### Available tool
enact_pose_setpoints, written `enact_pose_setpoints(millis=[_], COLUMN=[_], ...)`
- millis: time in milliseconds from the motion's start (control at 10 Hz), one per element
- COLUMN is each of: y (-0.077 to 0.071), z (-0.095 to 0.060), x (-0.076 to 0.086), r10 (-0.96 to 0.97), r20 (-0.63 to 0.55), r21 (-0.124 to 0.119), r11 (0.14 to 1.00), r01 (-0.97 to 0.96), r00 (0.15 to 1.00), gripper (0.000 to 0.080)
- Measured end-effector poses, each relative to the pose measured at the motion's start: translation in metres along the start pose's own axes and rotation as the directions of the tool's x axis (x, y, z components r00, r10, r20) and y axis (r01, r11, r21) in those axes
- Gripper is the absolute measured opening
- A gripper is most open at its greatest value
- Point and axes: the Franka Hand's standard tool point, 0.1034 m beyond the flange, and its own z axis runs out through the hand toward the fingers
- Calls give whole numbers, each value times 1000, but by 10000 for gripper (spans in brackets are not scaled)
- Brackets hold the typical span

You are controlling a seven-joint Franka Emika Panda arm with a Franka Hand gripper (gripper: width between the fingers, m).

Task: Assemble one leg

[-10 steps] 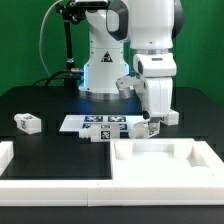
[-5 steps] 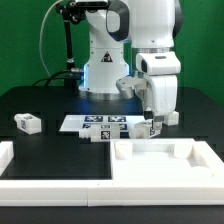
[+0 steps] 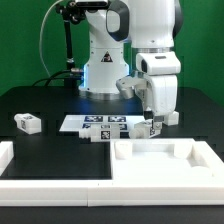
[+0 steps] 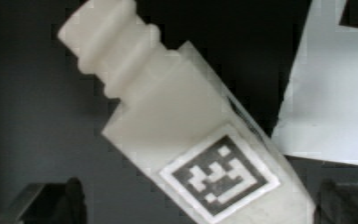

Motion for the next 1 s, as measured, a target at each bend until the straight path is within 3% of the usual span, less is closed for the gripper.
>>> enact_pose_setpoints(millis=[300, 600, 800, 1000], y=[1, -1, -6, -16], z=[-1, -16, -11, 5], x=[0, 10, 5, -4], r10=[2, -10, -5, 12], r20=[0, 13, 12, 5], r21=[-2, -26, -13, 21], r11=[1000, 1000, 1000, 1000], r01=[-2, 10, 5, -12], r00=[1000, 1000, 1000, 1000], gripper=[648, 648, 648, 648])
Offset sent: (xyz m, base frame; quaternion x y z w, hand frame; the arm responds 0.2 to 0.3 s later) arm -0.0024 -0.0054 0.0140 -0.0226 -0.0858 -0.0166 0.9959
